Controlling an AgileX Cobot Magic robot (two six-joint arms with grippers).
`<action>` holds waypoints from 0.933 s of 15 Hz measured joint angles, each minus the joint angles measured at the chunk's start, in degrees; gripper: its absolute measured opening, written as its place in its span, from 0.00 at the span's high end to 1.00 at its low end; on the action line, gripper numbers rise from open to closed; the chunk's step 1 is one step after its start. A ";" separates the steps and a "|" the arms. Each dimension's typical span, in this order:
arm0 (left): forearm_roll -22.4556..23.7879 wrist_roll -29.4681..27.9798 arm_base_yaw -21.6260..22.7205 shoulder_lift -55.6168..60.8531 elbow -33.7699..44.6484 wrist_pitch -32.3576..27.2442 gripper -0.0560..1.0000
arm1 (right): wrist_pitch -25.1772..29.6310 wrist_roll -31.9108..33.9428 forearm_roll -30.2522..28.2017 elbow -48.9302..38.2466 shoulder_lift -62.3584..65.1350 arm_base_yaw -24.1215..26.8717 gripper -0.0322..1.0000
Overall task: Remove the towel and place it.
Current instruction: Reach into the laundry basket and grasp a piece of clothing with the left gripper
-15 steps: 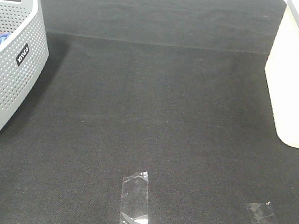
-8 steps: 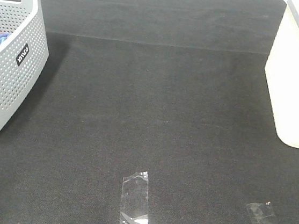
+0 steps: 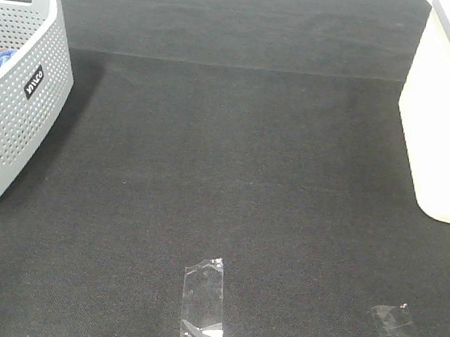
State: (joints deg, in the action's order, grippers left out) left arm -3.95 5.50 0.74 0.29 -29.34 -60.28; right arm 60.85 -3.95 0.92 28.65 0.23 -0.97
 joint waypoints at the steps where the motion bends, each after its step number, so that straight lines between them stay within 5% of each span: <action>1: 0.00 0.00 0.00 0.00 0.00 0.00 0.02 | 0.00 0.00 0.00 0.00 0.00 0.00 0.29; 14: 0.00 0.00 0.00 0.00 0.00 0.00 0.02 | 0.00 0.00 0.00 0.00 0.00 0.00 0.29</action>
State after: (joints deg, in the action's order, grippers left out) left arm -3.95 5.50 0.74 0.29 -29.34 -60.28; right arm 60.85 -3.95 0.92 28.65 0.23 -0.97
